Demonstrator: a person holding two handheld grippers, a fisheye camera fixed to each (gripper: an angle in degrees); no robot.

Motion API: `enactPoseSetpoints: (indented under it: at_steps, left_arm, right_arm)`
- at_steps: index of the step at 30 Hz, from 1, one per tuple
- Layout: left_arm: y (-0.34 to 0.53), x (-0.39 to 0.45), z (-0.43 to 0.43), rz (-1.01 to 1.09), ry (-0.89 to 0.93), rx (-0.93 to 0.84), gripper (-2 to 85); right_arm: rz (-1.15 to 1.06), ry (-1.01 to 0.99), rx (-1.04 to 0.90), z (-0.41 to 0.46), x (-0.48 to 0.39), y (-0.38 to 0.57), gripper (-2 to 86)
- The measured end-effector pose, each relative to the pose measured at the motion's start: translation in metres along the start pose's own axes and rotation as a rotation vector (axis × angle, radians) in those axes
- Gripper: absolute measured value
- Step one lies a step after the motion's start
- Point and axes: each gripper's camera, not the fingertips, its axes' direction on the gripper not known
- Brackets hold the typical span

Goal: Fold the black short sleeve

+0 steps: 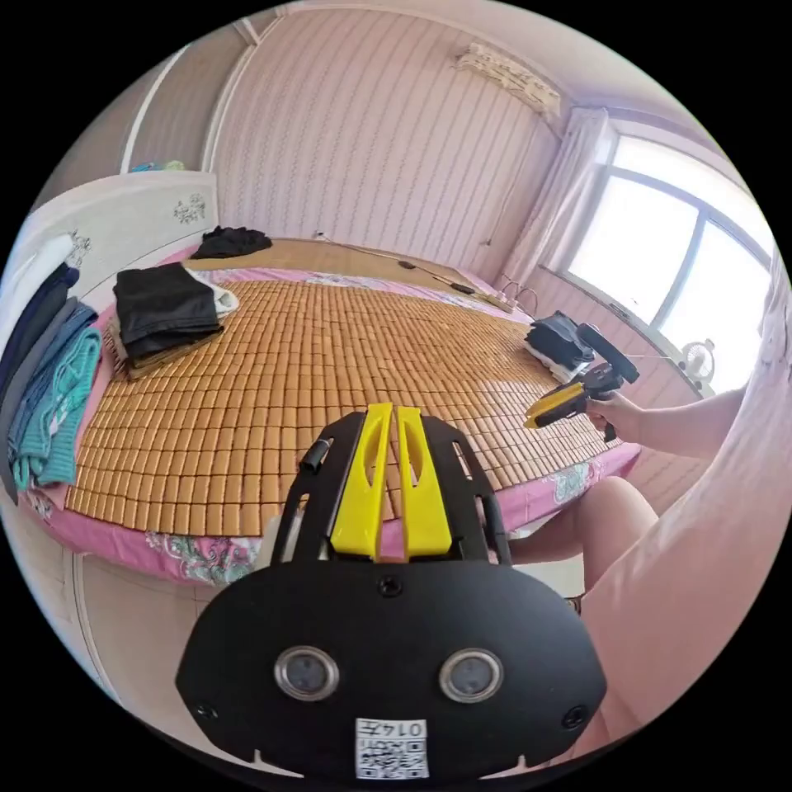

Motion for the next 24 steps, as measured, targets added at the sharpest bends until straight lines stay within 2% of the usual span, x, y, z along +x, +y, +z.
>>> enactPoseSetpoints:
  at_steps: [3, 6, 10, 15, 20, 24]
  left_arm:
    - [-0.036, 0.052, 0.033, 0.108, 0.187, -0.009, -0.6]
    - [-0.075, 0.105, 0.071, 0.246, 0.262, -0.001, -0.4]
    - [-0.132, 0.173, 0.136, 0.402, 0.386, -0.067, 1.0]
    - [-0.189, 0.245, 0.207, 0.64, 0.426, -0.096, 4.3]
    - [-0.267, 0.29, 0.296, 0.581, 0.422, -0.145, 6.5]
    - [-0.34, 0.323, 0.385, 0.37, 0.453, -0.256, 9.5]
  right_arm:
    - [0.238, 0.103, 0.121, -0.028, 0.045, 0.11, 11.0]
    - [0.375, 0.188, 0.267, -0.044, 0.075, 0.191, 11.3]
    - [0.44, 0.22, 0.352, -0.042, 0.109, 0.258, 11.8]
    - [0.425, 0.14, 0.335, -0.034, 0.16, 0.279, 11.7]
    - [0.409, 0.289, 0.344, -0.014, 0.202, 0.27, 11.9]
    - [0.491, 0.307, 0.33, 0.036, 0.242, 0.266, 11.9]
